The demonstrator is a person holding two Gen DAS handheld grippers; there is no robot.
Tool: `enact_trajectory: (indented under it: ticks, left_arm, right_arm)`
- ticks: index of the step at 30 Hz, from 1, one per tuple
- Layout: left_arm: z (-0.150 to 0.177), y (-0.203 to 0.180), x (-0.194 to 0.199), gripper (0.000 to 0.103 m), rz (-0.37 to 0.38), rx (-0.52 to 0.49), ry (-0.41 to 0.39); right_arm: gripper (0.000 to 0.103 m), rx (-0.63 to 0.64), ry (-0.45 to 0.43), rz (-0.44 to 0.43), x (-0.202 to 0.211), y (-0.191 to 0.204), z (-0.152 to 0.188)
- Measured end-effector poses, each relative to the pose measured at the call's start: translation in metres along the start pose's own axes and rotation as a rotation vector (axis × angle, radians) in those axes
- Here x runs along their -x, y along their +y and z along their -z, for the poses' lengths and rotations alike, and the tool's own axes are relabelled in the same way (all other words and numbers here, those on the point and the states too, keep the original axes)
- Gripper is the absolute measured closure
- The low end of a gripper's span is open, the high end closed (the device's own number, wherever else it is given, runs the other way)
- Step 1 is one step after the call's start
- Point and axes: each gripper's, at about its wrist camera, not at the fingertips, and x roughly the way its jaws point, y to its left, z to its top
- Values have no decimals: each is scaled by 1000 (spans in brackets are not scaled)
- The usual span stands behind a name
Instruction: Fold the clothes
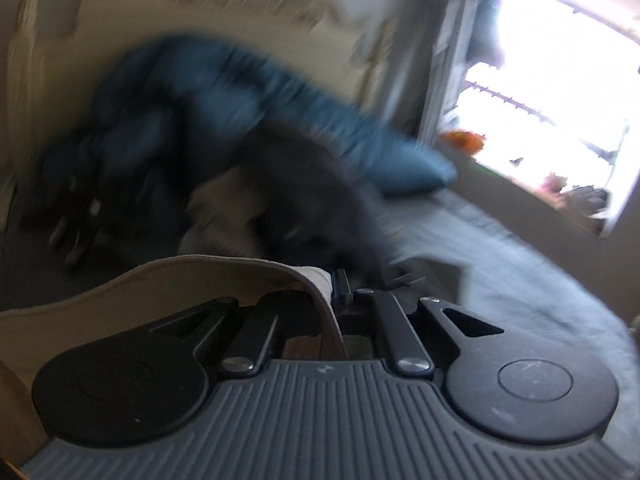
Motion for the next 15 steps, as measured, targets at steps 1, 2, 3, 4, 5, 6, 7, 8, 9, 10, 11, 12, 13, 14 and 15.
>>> enact_trajectory:
  ticks: [1, 2, 3, 4, 5, 6, 7, 8, 9, 10, 11, 12, 13, 14, 15]
  left_arm:
    - [-2, 19, -9, 100, -17, 14, 29]
    - [-5, 36, -23, 100, -32, 23, 54]
    - [-6, 51, -34, 100, -40, 24, 77]
    - [-8, 65, -48, 100, -45, 19, 101]
    - [-10, 78, -61, 99, -56, 25, 123]
    - [-11, 95, -73, 99, -56, 34, 142]
    - [-12, 108, -83, 98, -56, 38, 159]
    - [-15, 119, -89, 98, -71, 43, 165]
    - [-18, 128, -92, 96, -81, 53, 168]
    - [-21, 135, -94, 88, -89, 64, 170]
    - [-26, 141, -92, 82, -94, 75, 165]
    - [-31, 146, -90, 81, -99, 87, 160]
    - [-36, 150, -89, 79, -103, 93, 154]
    - [-42, 152, -86, 78, -108, 79, 148]
    - [-49, 151, -83, 78, -113, 59, 144]
  right_arm:
    - [100, 21, 40, -28, -30, 21, -2]
    - [100, 41, 78, -54, -58, 46, -1]
    - [100, 59, 111, -75, -82, 79, 7]
    - [100, 72, 143, -92, -109, 94, 14]
    - [99, 72, 171, -105, -124, 105, 28]
    - [98, 60, 210, -126, -150, 112, 33]
    - [97, 34, 259, -149, -174, 117, 40]
    - [96, 5, 298, -162, -190, 121, 50]
    - [95, -26, 339, -176, -207, 126, 60]
    - [93, -60, 380, -186, -218, 129, 71]
    - [88, -92, 414, -188, -227, 129, 78]
    - [77, -128, 441, -186, -233, 127, 84]
    - [72, -173, 461, -191, -234, 121, 88]
    - [67, -217, 460, -202, -229, 115, 92]
    - [55, -263, 445, -213, -219, 107, 94]
